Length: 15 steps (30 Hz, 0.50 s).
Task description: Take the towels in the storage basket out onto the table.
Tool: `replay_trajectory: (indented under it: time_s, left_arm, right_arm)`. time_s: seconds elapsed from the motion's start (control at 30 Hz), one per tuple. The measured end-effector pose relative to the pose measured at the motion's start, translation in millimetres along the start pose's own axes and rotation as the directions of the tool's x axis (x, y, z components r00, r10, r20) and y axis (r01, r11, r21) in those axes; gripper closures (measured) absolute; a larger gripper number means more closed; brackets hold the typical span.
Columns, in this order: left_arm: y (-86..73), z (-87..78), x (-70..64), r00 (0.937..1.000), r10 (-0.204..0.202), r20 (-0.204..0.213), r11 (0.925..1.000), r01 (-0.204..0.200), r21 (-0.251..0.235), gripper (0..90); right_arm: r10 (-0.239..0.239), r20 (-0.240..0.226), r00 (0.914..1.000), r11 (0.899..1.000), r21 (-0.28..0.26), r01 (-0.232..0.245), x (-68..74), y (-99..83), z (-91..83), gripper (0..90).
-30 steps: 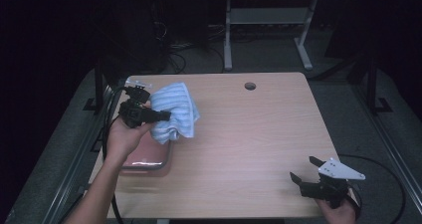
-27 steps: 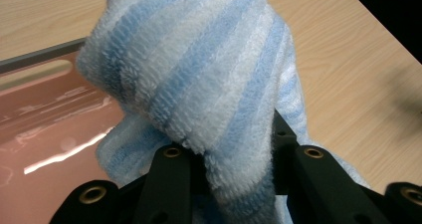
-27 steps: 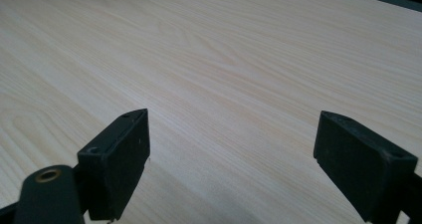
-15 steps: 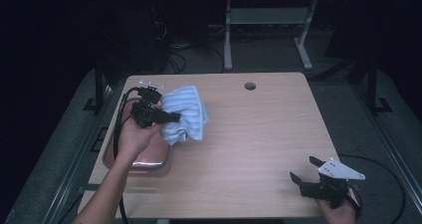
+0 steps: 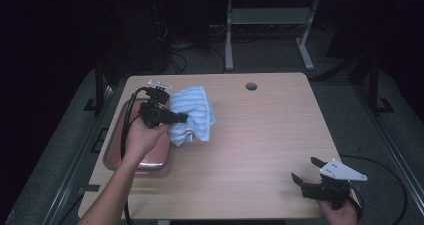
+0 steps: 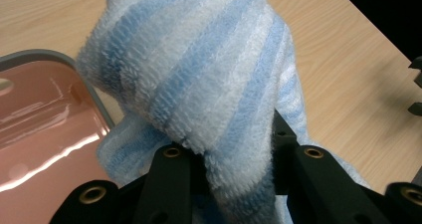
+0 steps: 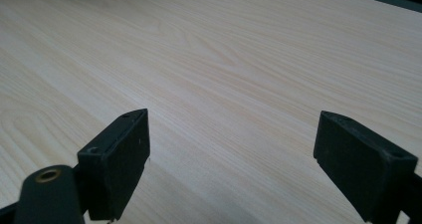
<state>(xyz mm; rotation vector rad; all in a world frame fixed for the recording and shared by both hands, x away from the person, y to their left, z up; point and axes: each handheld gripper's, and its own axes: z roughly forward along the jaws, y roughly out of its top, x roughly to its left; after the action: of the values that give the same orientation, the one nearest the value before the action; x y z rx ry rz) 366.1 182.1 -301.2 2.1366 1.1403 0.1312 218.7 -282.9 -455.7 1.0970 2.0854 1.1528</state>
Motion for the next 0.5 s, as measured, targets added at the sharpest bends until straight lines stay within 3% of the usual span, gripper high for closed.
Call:
replay_trajectory:
  time_s: [0.5]
  left_arm:
    - [8.1,14.9,-11.7,0.9996,0.019,0.018,0.9998,-0.019,0.01,70.2]
  right_arm:
    - [0.003,0.003,1.0,1.0,-0.006,-0.003,-0.5,0.1,-1.1,14.1]
